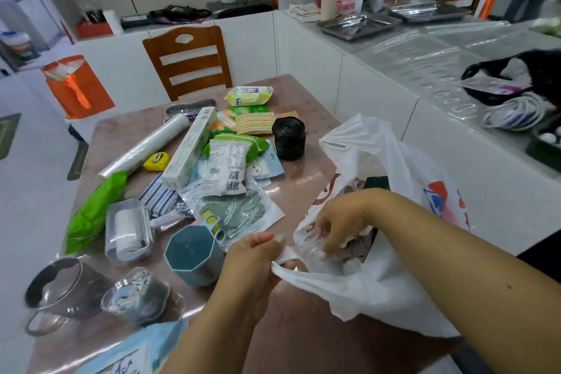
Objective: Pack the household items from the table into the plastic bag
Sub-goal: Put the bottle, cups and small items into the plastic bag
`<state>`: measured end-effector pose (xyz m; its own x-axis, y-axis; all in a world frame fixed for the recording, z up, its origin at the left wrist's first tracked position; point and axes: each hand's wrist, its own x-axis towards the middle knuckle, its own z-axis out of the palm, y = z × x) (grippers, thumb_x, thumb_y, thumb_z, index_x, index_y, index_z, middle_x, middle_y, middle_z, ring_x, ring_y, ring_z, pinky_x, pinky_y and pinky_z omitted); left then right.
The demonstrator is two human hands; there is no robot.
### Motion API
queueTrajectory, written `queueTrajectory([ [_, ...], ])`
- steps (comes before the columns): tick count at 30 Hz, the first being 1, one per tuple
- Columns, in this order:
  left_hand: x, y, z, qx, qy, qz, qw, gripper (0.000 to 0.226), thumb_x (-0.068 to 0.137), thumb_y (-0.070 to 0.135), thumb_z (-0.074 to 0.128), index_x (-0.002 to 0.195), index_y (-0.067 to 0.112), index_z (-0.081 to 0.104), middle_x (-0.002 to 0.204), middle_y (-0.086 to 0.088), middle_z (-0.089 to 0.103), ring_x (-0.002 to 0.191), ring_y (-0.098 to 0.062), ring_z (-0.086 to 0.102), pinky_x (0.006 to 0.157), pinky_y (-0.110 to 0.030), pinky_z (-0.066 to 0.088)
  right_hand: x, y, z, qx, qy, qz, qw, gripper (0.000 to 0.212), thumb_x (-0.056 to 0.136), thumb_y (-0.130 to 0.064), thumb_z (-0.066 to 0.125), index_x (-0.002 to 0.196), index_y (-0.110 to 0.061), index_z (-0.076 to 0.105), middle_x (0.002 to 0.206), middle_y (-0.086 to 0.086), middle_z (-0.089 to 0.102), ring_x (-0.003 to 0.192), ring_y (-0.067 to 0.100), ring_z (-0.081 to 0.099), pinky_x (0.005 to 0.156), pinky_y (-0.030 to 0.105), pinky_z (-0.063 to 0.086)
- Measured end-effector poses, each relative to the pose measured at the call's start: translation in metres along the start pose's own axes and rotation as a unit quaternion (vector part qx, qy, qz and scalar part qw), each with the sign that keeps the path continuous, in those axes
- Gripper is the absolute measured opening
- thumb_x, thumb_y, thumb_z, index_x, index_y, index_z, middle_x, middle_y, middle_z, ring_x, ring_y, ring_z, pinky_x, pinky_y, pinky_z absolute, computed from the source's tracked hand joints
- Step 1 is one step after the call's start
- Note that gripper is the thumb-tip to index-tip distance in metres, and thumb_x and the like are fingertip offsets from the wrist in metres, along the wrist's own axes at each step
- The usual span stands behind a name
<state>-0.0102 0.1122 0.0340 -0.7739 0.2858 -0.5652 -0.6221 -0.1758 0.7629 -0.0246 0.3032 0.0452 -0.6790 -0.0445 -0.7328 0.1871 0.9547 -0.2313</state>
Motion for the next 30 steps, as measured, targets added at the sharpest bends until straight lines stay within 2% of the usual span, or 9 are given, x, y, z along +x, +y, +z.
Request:
queueTrajectory([
  [3, 0.004, 0.002, -0.004, -0.012, 0.011, 0.019, 1.000, 0.006, 0.089, -0.003, 0.058, 0.091, 0.001, 0.054, 0.075, -0.012, 0.053, 0.042, -0.013, 0.055, 0.041, -0.020, 0.050, -0.013, 0.000, -0.023, 0.055, 0.155, -0.014, 0.986, 0.038, 0.081, -0.055, 0.065, 0.081, -0.017, 0.066, 0.073, -0.005, 0.062, 0.065, 0.011, 0.055, 0.057, 0.022, 0.041],
  [6, 0.004, 0.002, -0.004, -0.015, 0.016, 0.027, 0.999, 0.011, 0.089, -0.002, 0.060, 0.098, -0.001, 0.054, 0.085, -0.015, 0.051, 0.041, -0.012, 0.055, 0.041, -0.020, 0.050, -0.009, 0.004, -0.043, 0.104, 0.355, -0.006, 0.929, 0.032, 0.083, -0.044, 0.067, 0.083, -0.012, 0.064, 0.078, 0.001, 0.064, 0.072, 0.019, 0.058, 0.064, 0.030, 0.044],
  [8, 0.004, 0.008, -0.004, -0.015, 0.027, 0.044, 0.999, 0.010, 0.089, -0.003, 0.059, 0.096, 0.001, 0.054, 0.089, -0.016, 0.052, 0.046, -0.013, 0.055, 0.041, -0.020, 0.050, -0.002, 0.006, -0.049, 0.125, 0.403, -0.003, 0.907, 0.028, 0.085, -0.039, 0.067, 0.087, -0.012, 0.063, 0.085, 0.003, 0.065, 0.077, 0.019, 0.058, 0.068, 0.031, 0.046],
  [15, -0.004, 0.096, -0.012, -0.043, 0.048, 0.240, 0.969, 0.018, 0.091, 0.000, 0.056, 0.082, 0.015, 0.051, 0.071, -0.004, 0.050, 0.041, -0.005, 0.053, 0.038, -0.017, 0.047, 0.017, 0.008, -0.055, 0.197, 0.382, 0.005, 0.903, 0.050, 0.087, -0.053, 0.058, 0.120, -0.015, 0.053, 0.108, 0.001, 0.060, 0.096, 0.019, 0.057, 0.069, 0.028, 0.043],
  [17, -0.011, 0.089, -0.008, 0.005, 0.034, 0.236, 0.971, 0.016, 0.090, 0.003, 0.058, 0.080, 0.014, 0.053, 0.065, -0.002, 0.052, 0.038, -0.006, 0.051, 0.039, -0.020, 0.046, 0.019, 0.005, -0.058, 0.201, 0.338, 0.030, 0.919, 0.062, 0.090, -0.058, 0.050, 0.135, -0.015, 0.044, 0.122, 0.005, 0.059, 0.102, 0.024, 0.057, 0.068, 0.028, 0.041],
  [20, -0.017, 0.058, -0.002, 0.032, 0.016, 0.196, 0.980, 0.011, 0.089, 0.006, 0.060, 0.080, 0.011, 0.057, 0.057, 0.001, 0.061, 0.040, -0.010, 0.054, 0.038, -0.022, 0.045, 0.017, 0.005, -0.059, 0.143, 0.238, 0.091, 0.956, 0.076, 0.094, -0.064, 0.029, 0.152, -0.014, 0.022, 0.154, 0.008, 0.034, 0.131, 0.029, 0.045, 0.097, 0.036, 0.037],
  [22, -0.018, 0.044, -0.001, 0.019, 0.005, 0.148, 0.989, 0.005, 0.090, 0.007, 0.061, 0.085, 0.008, 0.059, 0.058, 0.001, 0.066, 0.043, -0.013, 0.056, 0.041, -0.023, 0.048, 0.011, 0.009, -0.058, 0.140, 0.209, 0.113, 0.961, 0.078, 0.095, -0.064, 0.022, 0.154, -0.014, 0.014, 0.161, 0.006, 0.017, 0.137, 0.030, 0.038, 0.107, 0.039, 0.034],
  [26, -0.014, 0.035, -0.003, 0.008, 0.008, 0.113, 0.994, 0.001, 0.090, 0.009, 0.061, 0.089, 0.008, 0.060, 0.066, -0.004, 0.067, 0.046, -0.019, 0.057, 0.048, -0.030, 0.051, -0.005, 0.021, -0.059, 0.129, 0.206, 0.163, 0.956, 0.081, 0.093, -0.067, 0.018, 0.153, -0.013, 0.016, 0.159, 0.012, 0.021, 0.130, 0.036, 0.046, 0.107, 0.042, 0.037],
  [30, -0.011, 0.034, -0.004, 0.019, 0.032, 0.119, 0.992, 0.011, 0.092, 0.016, 0.059, 0.081, 0.015, 0.059, 0.050, 0.005, 0.064, 0.040, -0.013, 0.056, 0.051, -0.031, 0.048, -0.018, 0.004, -0.058, 0.154, 0.220, 0.131, 0.954, 0.079, 0.093, -0.067, 0.018, 0.147, -0.011, 0.032, 0.122, 0.015, 0.062, 0.092, 0.029, 0.066, 0.085, 0.035, 0.045],
])
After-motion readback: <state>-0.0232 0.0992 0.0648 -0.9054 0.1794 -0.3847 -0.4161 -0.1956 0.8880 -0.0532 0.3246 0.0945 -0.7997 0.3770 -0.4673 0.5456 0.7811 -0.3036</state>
